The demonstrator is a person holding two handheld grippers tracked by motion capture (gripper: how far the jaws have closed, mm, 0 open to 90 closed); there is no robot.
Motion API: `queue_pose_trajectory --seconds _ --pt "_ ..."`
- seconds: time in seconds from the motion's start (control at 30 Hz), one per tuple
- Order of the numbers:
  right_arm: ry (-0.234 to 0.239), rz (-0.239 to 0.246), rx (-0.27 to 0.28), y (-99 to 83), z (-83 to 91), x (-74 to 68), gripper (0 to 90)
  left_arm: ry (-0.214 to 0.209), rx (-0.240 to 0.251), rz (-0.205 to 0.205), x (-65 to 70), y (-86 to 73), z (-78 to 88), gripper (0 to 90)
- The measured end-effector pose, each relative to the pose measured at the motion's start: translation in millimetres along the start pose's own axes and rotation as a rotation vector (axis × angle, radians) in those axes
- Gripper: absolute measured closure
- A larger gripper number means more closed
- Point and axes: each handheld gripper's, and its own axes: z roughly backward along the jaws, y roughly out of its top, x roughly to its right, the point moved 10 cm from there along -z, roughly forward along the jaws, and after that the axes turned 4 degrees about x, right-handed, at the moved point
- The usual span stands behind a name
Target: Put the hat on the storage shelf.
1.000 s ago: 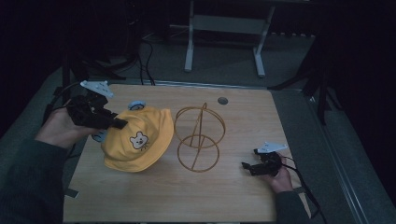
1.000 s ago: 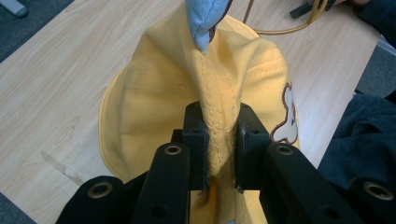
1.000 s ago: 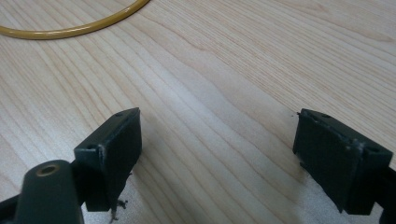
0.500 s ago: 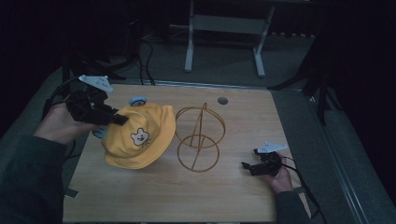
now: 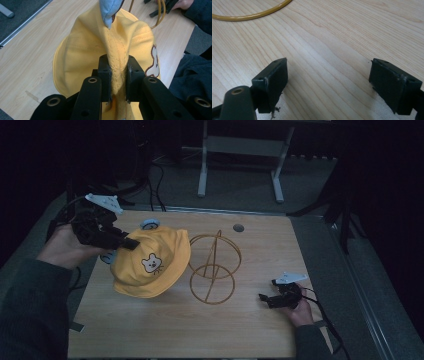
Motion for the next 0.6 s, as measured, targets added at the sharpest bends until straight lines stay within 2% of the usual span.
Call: queue_pose_trajectory --seconds 0.6 --pt "0.000 -0.001 0.000 0.0 0.0 0.0 15.3 -0.012 0.006 -0.021 0.3 16.0 3.9 77.6"
